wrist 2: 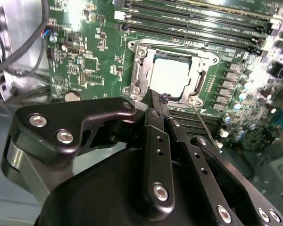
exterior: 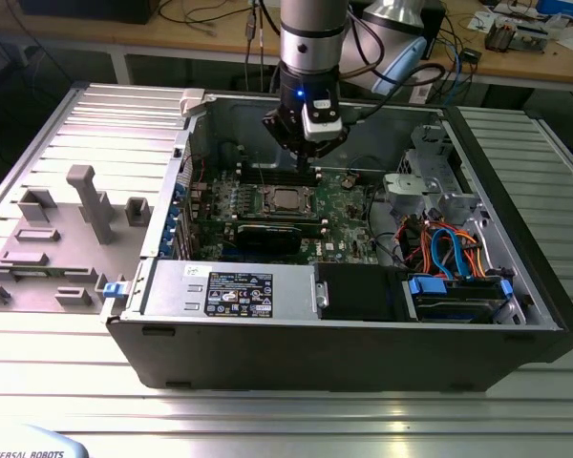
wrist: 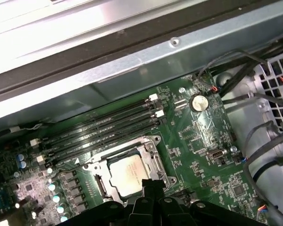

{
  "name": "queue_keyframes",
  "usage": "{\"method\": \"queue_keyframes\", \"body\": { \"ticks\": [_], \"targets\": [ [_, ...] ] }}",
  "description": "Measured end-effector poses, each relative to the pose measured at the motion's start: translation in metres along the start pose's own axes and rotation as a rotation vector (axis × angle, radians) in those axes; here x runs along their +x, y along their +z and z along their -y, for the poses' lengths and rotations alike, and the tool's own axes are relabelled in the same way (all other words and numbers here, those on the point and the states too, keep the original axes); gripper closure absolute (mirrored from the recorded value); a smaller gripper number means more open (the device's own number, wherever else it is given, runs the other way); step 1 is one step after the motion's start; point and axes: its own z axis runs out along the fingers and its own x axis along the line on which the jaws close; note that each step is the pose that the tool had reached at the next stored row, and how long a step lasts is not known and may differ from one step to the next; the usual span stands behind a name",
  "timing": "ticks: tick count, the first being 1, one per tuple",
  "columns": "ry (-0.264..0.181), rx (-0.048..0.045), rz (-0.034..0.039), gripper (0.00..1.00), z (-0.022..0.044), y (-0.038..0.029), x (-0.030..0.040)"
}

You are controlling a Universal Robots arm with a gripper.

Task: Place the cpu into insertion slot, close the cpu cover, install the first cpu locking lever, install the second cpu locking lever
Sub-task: 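Install the first cpu locking lever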

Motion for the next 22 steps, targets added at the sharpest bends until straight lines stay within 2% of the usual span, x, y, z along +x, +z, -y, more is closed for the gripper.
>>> {"method": "queue_keyframes", "body": {
  "ticks": [6,7,12,14,22],
  "targets": [
    [-0.111,-0.0053,-0.0038,0.89,0.0,0.0,0.0],
    [-0.143,-0.0068,-0.0048,0.89,0.0,0.0,0.0],
    [-0.24,-0.0113,-0.0079,0.89,0.0,0.0,0.0],
    [-0.297,-0.0141,-0.0097,0.89,0.0,0.0,0.0],
    [-0.464,-0.022,-0.0151,0.89,0.0,0.0004,0.0]
  ]
}}
